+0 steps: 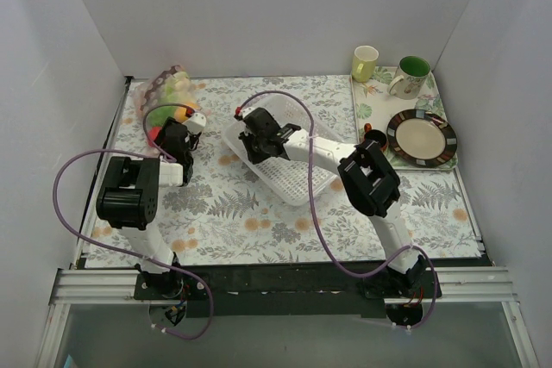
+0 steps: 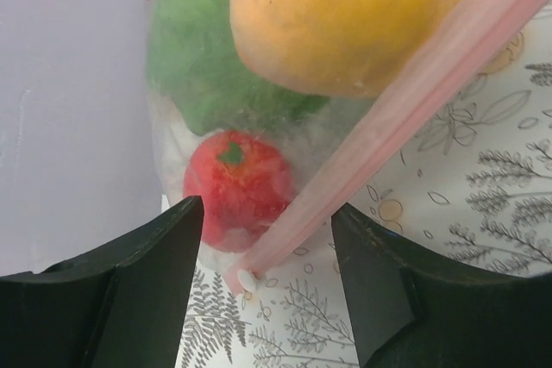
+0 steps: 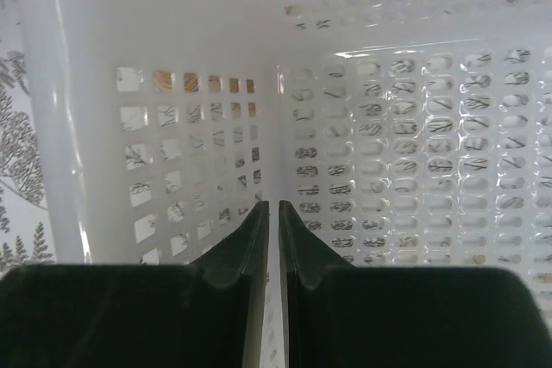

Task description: Open the zip-top bag and remove the fake food

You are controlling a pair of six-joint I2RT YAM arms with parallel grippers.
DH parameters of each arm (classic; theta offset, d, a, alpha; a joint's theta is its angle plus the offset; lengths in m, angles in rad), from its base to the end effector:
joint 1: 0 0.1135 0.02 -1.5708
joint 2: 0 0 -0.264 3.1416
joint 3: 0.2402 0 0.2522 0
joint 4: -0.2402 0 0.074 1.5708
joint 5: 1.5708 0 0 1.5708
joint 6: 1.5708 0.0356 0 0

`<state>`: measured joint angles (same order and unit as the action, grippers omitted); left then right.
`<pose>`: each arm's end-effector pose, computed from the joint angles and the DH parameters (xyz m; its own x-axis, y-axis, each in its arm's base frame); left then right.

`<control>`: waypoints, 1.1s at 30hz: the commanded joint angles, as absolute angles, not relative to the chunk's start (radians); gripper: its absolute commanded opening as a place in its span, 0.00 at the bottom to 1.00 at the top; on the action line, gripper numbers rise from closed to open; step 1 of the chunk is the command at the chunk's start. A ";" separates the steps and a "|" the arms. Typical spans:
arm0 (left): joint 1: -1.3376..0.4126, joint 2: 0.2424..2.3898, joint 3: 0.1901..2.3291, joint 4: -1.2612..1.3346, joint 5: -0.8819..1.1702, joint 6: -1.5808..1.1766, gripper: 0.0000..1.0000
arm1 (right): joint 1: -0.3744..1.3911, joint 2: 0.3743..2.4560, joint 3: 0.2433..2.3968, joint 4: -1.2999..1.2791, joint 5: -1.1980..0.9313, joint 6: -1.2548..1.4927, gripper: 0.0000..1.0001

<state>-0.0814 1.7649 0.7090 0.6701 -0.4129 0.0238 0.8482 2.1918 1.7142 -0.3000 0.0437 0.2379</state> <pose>0.3426 -0.0136 0.1488 -0.3820 0.0530 -0.9226 -0.2870 0.9422 0.1730 0.3297 0.3716 0.1920 -0.6227 -0.3502 -0.6998 -0.5989 0.7888 0.1381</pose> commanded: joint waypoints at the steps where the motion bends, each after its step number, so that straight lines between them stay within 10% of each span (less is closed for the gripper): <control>1: -0.086 1.801 0.710 0.877 -0.459 0.101 0.56 | 0.888 2.120 1.678 -0.264 -0.024 0.218 0.15; 8: -0.086 1.832 0.704 0.928 -0.451 0.104 0.00 | 0.931 2.030 1.505 -0.249 -0.083 0.198 0.06; 26: -0.083 1.430 1.097 -0.038 -0.030 -0.178 0.00 | 1.034 1.597 0.946 -0.363 0.045 0.209 0.02; 33: -0.084 1.424 1.190 -0.187 0.139 -0.230 0.00 | 0.937 1.617 1.081 -0.492 0.261 0.186 0.34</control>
<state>-0.0811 1.4311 1.1488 -0.0067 -0.0196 -0.1753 1.0016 1.6207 0.9798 -0.4252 0.1135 0.2028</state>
